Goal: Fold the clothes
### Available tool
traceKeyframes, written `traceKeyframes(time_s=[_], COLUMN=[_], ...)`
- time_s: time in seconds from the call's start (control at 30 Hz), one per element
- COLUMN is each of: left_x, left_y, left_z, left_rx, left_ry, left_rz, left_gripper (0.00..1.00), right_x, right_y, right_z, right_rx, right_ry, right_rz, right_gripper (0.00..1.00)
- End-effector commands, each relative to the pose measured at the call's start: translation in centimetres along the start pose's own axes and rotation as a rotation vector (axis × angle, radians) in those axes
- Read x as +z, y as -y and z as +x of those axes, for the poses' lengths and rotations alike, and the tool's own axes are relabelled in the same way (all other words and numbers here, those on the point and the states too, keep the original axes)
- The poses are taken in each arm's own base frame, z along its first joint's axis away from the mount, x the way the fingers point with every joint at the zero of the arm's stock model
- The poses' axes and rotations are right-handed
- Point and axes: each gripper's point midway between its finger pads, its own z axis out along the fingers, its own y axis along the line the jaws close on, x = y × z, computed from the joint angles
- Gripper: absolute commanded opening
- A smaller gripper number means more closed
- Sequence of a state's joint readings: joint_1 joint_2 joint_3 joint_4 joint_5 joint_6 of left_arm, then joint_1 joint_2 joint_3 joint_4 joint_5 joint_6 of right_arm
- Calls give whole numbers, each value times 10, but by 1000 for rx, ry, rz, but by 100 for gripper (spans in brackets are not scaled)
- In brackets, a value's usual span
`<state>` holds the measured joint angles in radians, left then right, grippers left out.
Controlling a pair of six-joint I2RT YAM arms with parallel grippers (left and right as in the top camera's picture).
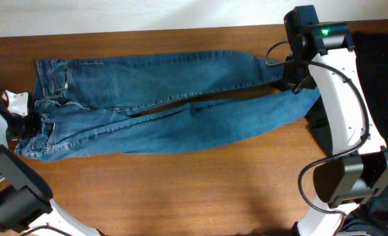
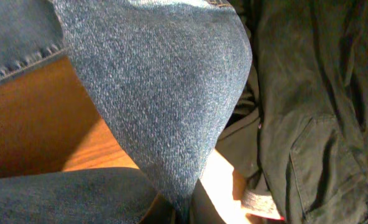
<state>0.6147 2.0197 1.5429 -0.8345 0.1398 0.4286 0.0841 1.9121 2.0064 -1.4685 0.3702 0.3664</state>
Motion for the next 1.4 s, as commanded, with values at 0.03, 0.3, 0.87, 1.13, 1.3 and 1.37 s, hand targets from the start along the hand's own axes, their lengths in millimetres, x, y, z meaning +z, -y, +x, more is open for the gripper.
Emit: traceKeyframes(time_s=[0.03, 0.3, 0.87, 1.13, 1.3, 1.37], left_x=[-71, -205, -215, -167, -137, -132], left_y=[13, 17, 11, 9, -4, -3], left_z=[-41, -77, -90, -66, -26, -14], left_rx=[19, 43, 13, -33, -85, -94], left_ry=[207, 522, 589, 406, 191, 134], left_rz=[27, -86, -103, -61, -128, -124], left_gripper=[0, 0, 0, 30, 99, 99], right_x=[-35, -72, -65, -60, -59, -58], right_y=[12, 22, 45, 52, 53, 53], right_z=[-20, -32, -43, -41, -36, -36], right_rx=[92, 140, 300, 318, 310, 309], right_ry=[139, 248, 256, 230, 210, 208], right_rz=[-31, -76, -76, -94, -86, -85], right_gripper=[4, 4, 4, 4, 4, 4])
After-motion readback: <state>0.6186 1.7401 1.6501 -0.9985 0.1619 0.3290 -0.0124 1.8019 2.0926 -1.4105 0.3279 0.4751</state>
